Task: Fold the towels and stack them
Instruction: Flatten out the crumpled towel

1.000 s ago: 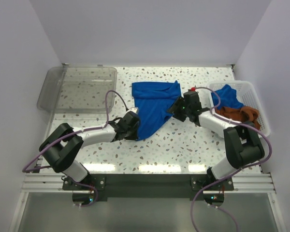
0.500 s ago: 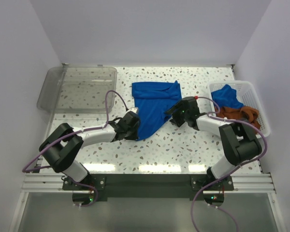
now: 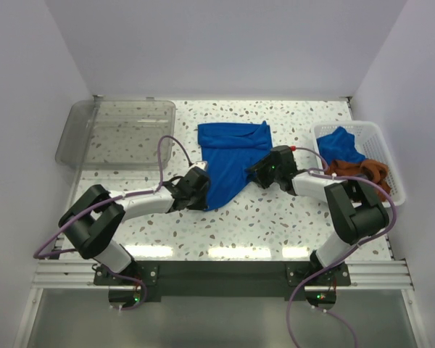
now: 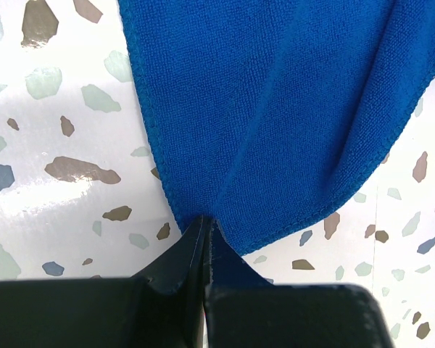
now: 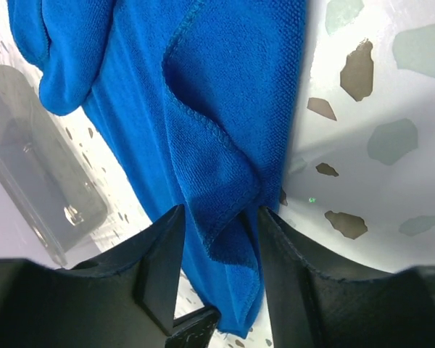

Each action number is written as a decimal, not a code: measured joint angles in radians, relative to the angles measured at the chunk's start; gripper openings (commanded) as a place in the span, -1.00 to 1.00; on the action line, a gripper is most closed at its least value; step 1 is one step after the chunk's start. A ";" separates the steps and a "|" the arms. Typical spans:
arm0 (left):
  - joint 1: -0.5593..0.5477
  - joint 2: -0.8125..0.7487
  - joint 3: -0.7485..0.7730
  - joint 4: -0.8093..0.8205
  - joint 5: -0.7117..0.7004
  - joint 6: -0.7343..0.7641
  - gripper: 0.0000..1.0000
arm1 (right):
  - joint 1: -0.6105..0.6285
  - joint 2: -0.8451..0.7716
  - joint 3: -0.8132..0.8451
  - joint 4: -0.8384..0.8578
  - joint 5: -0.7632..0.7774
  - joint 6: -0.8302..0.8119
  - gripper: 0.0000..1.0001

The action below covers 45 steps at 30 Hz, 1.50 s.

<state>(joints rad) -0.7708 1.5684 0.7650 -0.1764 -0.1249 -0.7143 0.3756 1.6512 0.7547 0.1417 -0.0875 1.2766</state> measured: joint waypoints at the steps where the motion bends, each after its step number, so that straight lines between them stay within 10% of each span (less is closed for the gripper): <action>1: 0.000 0.000 0.000 0.000 0.000 0.000 -1.00 | 0.000 0.000 0.000 0.000 0.001 0.000 -0.14; 13: 0.000 -0.006 -0.006 0.000 0.000 0.000 -1.00 | 0.000 0.001 0.012 -0.002 0.029 0.001 -0.55; 17: 0.000 -0.011 -0.011 0.000 -0.002 0.000 -1.00 | 0.000 0.006 0.021 -0.015 0.046 -0.011 -1.00; 45: -0.016 -0.040 -0.020 -0.080 0.088 -0.008 -1.00 | 0.004 -0.517 -0.170 -0.737 0.242 -0.383 -0.78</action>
<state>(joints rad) -0.7872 1.5284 0.7448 -0.2565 -0.0372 -0.7219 0.3798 1.1347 0.5846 -0.5949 0.1543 0.8936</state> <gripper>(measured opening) 0.015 0.032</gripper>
